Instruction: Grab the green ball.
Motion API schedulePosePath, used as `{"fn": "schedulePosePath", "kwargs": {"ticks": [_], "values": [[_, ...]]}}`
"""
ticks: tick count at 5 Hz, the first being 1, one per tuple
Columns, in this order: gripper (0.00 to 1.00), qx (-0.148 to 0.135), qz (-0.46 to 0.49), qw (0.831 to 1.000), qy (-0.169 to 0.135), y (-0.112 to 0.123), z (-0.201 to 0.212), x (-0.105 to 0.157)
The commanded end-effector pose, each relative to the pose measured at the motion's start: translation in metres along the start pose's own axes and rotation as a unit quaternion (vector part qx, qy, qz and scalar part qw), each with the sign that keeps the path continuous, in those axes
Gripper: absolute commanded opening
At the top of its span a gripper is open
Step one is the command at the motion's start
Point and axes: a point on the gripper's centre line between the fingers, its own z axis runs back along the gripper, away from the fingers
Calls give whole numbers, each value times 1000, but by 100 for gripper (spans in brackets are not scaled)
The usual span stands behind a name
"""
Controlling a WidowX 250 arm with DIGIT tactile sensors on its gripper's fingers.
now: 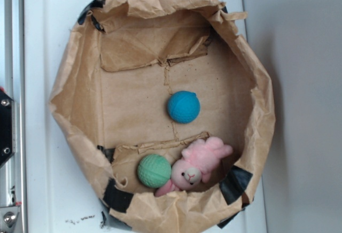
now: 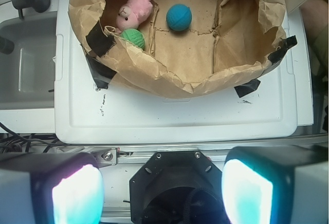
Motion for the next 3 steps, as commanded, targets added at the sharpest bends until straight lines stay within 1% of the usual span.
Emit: {"fn": "schedulePosePath", "kwargs": {"ticks": [1, 2, 3], "values": [[100, 0, 0, 1000, 0, 0, 0, 0], [100, -14, 1, 1000, -16, -4, -8, 28], [100, -8, 21, 999, -42, -5, -29, 48]]}}
